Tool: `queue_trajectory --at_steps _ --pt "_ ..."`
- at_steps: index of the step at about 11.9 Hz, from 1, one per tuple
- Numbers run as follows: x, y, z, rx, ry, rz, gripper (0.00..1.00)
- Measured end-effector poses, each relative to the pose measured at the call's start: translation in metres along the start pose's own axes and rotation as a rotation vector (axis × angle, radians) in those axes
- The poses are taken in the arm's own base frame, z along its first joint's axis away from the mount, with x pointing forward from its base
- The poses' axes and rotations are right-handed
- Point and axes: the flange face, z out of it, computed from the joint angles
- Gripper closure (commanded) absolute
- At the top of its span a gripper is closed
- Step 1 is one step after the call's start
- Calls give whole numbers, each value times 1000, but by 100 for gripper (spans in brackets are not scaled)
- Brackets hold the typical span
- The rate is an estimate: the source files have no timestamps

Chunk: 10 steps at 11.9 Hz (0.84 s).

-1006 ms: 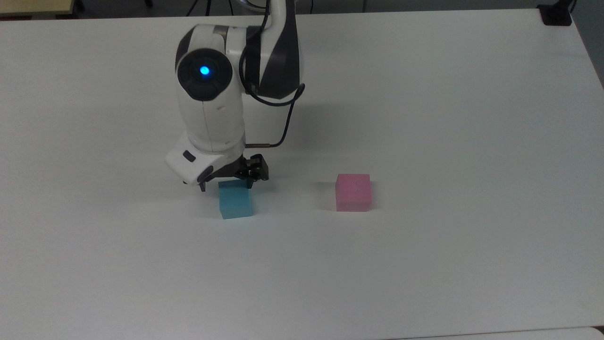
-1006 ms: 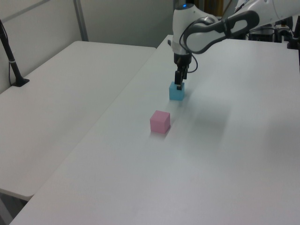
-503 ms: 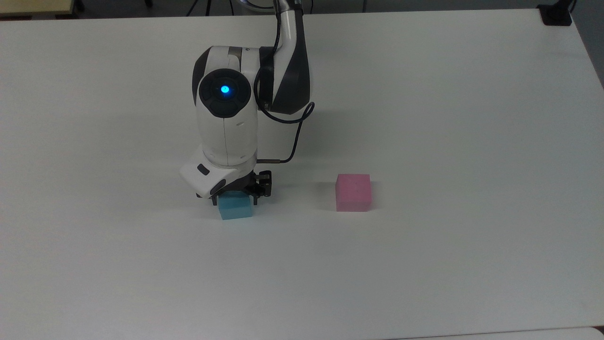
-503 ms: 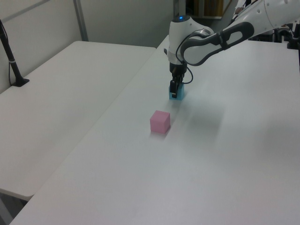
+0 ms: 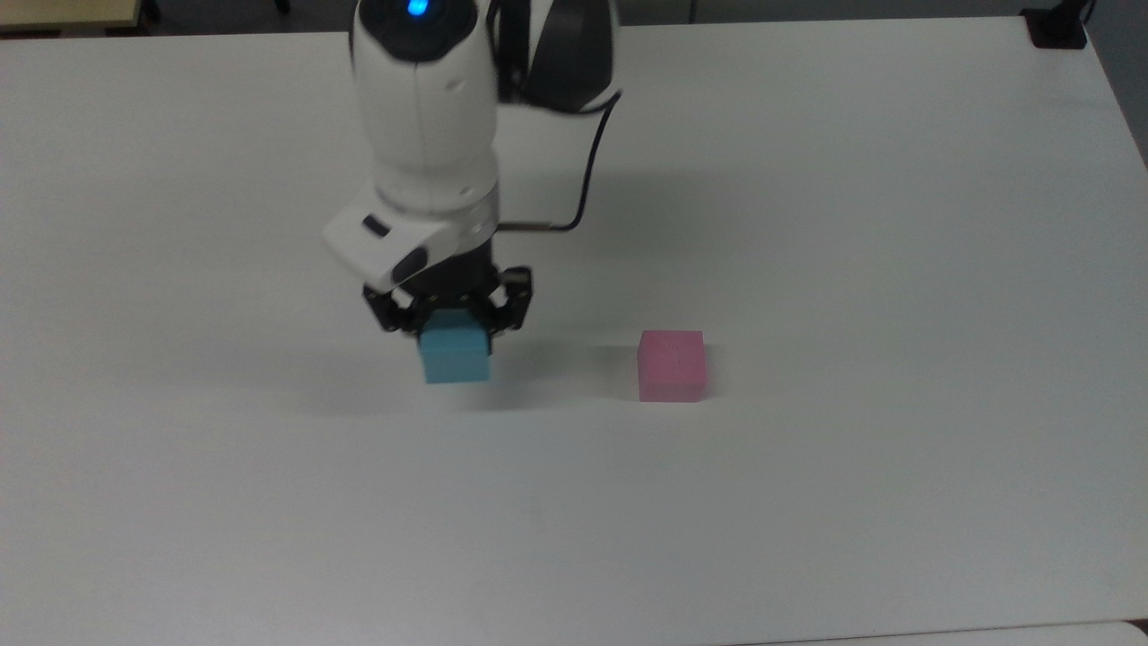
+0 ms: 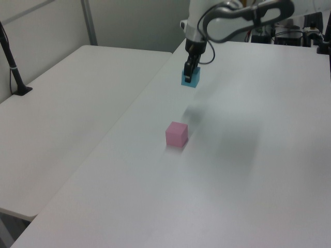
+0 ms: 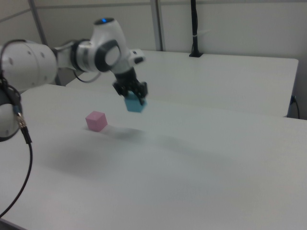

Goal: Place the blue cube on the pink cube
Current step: 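Lift the light-blue cube and carry it over the pink cube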

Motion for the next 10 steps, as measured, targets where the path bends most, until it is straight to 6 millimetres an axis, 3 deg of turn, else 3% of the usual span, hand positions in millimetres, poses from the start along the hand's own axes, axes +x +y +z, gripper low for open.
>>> queue_trajectory --at_steps 1,2,4,8,9,10 --pt "-2 -26 -23 19 -2 -18 84" --pt "-5 -47 -30 27 -12 -27 82" --pt "-9 -107 -28 29 -27 -28 80" --pt "-26 -202 34 -24 -101 -51 79" --pt "-30 -217 48 -29 -116 -49 79" --pt "-27 -221 48 -33 -106 -38 79"
